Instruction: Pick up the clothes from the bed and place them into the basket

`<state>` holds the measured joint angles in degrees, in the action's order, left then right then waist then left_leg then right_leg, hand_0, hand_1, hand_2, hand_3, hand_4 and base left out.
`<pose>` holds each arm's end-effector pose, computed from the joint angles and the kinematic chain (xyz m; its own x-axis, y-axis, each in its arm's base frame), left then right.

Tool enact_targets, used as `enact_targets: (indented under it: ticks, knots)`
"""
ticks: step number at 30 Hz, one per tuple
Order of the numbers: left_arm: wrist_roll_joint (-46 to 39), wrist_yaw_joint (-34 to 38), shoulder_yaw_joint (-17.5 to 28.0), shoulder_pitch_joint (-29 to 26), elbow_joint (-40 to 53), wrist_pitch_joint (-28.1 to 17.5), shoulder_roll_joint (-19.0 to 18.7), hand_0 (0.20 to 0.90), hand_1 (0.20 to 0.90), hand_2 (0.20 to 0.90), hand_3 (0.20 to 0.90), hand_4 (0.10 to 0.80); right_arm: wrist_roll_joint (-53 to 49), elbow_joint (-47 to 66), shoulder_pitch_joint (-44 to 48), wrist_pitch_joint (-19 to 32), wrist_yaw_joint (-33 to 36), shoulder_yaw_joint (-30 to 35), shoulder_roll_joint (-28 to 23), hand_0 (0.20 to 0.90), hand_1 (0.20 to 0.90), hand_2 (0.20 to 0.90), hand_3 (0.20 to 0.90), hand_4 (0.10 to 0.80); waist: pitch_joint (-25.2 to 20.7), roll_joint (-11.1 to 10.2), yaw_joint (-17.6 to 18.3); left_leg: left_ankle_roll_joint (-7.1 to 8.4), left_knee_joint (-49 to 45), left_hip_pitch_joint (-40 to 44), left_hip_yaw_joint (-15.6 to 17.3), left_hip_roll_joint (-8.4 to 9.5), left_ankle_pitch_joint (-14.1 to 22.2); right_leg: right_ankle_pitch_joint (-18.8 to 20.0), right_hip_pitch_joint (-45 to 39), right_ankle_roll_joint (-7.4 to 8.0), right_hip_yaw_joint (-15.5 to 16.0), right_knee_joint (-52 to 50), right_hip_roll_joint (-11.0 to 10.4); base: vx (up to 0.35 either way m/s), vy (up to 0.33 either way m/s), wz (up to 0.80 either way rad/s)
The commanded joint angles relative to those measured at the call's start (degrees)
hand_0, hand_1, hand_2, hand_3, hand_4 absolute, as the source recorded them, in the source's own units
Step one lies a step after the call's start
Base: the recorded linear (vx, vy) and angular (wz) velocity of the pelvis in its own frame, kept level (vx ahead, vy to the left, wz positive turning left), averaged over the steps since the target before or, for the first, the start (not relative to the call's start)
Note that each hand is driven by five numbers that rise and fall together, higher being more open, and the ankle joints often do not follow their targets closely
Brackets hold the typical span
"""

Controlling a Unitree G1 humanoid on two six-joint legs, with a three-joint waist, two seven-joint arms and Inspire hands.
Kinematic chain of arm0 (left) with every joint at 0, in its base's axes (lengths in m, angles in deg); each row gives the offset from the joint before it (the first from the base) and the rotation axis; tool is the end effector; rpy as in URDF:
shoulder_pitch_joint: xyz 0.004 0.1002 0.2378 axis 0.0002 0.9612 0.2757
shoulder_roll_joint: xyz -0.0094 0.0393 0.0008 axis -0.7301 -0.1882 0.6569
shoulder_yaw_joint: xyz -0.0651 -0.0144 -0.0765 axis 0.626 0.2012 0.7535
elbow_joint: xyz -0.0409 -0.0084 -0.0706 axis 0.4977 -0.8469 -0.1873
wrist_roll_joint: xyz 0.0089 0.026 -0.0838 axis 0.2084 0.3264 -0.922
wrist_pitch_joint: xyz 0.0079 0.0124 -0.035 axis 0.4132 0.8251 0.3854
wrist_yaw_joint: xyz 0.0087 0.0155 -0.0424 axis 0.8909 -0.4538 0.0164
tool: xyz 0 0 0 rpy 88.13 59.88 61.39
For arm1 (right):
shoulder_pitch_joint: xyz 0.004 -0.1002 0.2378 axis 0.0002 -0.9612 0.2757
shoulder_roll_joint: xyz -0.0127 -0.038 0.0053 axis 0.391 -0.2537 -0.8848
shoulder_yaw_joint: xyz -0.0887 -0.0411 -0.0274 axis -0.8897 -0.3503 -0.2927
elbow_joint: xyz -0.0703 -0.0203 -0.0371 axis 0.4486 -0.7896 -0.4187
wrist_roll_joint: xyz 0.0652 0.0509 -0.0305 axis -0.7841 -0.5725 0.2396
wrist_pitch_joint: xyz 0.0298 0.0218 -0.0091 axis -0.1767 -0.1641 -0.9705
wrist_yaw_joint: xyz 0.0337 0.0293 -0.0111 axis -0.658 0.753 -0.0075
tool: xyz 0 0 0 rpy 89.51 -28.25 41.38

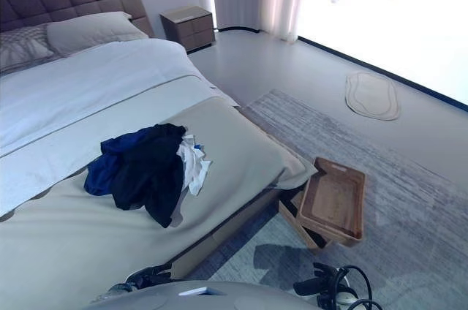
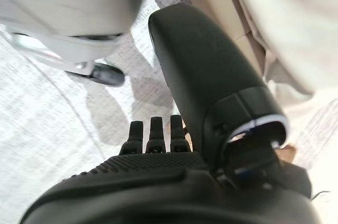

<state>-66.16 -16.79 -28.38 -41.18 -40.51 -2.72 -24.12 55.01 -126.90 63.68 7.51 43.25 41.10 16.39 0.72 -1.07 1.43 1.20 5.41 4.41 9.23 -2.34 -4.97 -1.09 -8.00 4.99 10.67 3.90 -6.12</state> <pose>0.0564 0.2372 -0.0996 0.3207 0.0552 -0.9456 0.0391 0.9967 0.0715 0.0471 -0.2281 -0.1035 0.3137 -0.2165 -0.9245 0.0139 0.9746 -0.2235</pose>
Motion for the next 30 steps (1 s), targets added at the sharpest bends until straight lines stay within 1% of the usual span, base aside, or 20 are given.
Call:
enact_targets:
  ticks: [1,8,13,17,21,24,25,26,27,29,30]
  knots:
    - [1.87,-0.63,-0.27,-4.11,0.18,-2.60,-0.08,0.900,0.900,0.900,0.900,0.800,0.22,-0.92,4.55,1.69,0.27,1.43,-1.31,0.900,0.900,0.900,0.900,0.800,3.01,1.25,-0.93,-3.18,-0.69,4.41,0.48,3.19,9.25,-2.75,1.92,-1.52,1.27,-5.15,2.88,-0.002,0.001,-0.14]
    - [1.31,-0.26,0.14,-4.11,-1.17,-1.27,0.77,0.900,0.900,0.900,0.900,0.800,-0.34,-1.26,4.41,1.76,0.45,1.83,-0.90,0.900,0.900,0.900,0.900,0.800,2.96,1.25,-0.87,-3.25,-0.77,4.34,0.47,3.28,9.36,-2.90,1.98,-1.64,1.33,-5.12,2.99,-0.001,0.000,-0.03]
    - [1.77,-0.48,0.52,-3.72,-1.95,-0.74,1.05,0.900,0.900,0.900,0.900,0.800,-7.00,-1.72,4.25,1.24,-1.46,3.14,-0.45,0.900,0.900,0.900,0.900,0.800,2.87,1.30,-0.97,-3.21,-0.69,4.52,0.26,3.33,9.44,-3.07,1.78,-1.74,1.47,-5.08,3.08,0.000,0.000,0.00]
    - [1.63,-0.73,0.79,-3.44,-2.43,-0.81,1.30,0.900,0.900,0.900,0.900,0.800,-20.36,-2.42,3.92,-0.34,-4.74,6.60,0.39,0.900,0.900,0.900,0.900,0.800,2.80,1.70,-0.84,-3.21,-0.73,4.80,0.11,3.39,9.54,-3.32,1.57,-1.86,1.42,-5.22,3.15,0.000,0.000,0.00]
    - [1.15,-1.03,1.10,-2.86,-2.80,-1.33,1.69,0.900,0.900,0.900,0.900,0.800,-32.05,-2.98,3.32,-0.51,-6.82,10.50,1.33,0.900,0.900,0.900,0.900,0.800,2.63,2.15,-0.53,-3.16,-0.64,5.21,0.26,3.44,9.63,-3.39,1.23,-1.87,1.28,-5.09,3.19,0.017,0.009,0.00]
    - [1.30,-1.22,1.41,-2.33,-3.27,-2.04,1.88,0.900,0.900,0.900,0.900,0.800,-37.91,-3.25,2.84,-0.33,-8.38,12.67,2.10,0.900,0.900,0.900,0.900,0.800,2.43,2.33,-0.40,-3.01,-0.49,5.49,0.38,3.41,9.62,-3.33,0.93,-1.82,1.31,-4.88,3.23,0.038,0.008,0.00]
    - [1.41,-1.18,1.39,-2.16,-3.47,-2.29,2.08,0.900,0.900,0.900,0.900,0.800,-40.03,-3.21,2.77,-0.90,-9.83,13.44,2.41,0.900,0.900,0.900,0.900,0.800,2.31,2.39,-0.41,-2.92,-0.42,5.57,0.50,3.35,9.58,-3.28,0.80,-1.80,1.52,-4.78,3.18,0.053,0.010,-0.02]
    - [1.51,-1.23,1.40,-2.06,-3.54,-2.44,2.16,0.900,0.900,0.900,0.900,0.800,-40.77,-3.16,2.72,-1.35,-11.31,13.70,2.48,0.900,0.900,0.900,0.900,0.800,2.24,2.42,-0.45,-2.85,-0.42,5.61,0.54,3.32,9.55,-3.27,0.71,-1.80,1.67,-4.74,3.13,0.063,0.011,-0.04]
    - [1.65,-1.20,1.31,-1.99,-3.56,-2.61,2.34,0.900,0.900,0.900,0.900,0.800,-39.10,-2.96,2.82,0.11,-12.20,13.61,2.51,0.900,0.900,0.900,0.900,0.800,2.26,2.38,-0.67,-2.75,-0.44,5.62,0.52,3.32,9.50,-3.21,0.58,-1.77,2.02,-4.69,3.02,0.062,0.012,-0.03]
    - [1.46,-1.04,0.84,-1.83,-3.11,-2.57,2.54,0.900,0.900,0.900,0.900,0.800,-33.32,-2.21,3.17,3.75,-10.89,12.60,2.25,0.900,0.900,0.900,0.900,0.800,2.33,2.26,-1.21,-2.66,-0.63,5.52,0.34,3.35,9.43,-3.14,0.44,-1.72,2.64,-4.73,2.79,0.064,0.015,-0.02]
    - [1.62,-0.98,0.69,-1.77,-2.78,-2.60,2.64,0.900,0.900,0.900,0.900,0.800,-30.62,-0.29,3.74,4.11,-10.92,11.74,1.94,0.900,0.900,0.900,0.900,0.800,2.50,2.14,-1.63,-2.66,-0.84,5.40,0.12,3.39,9.45,-3.17,0.35,-1.69,3.00,-4.79,2.63,0.044,0.015,0.01]
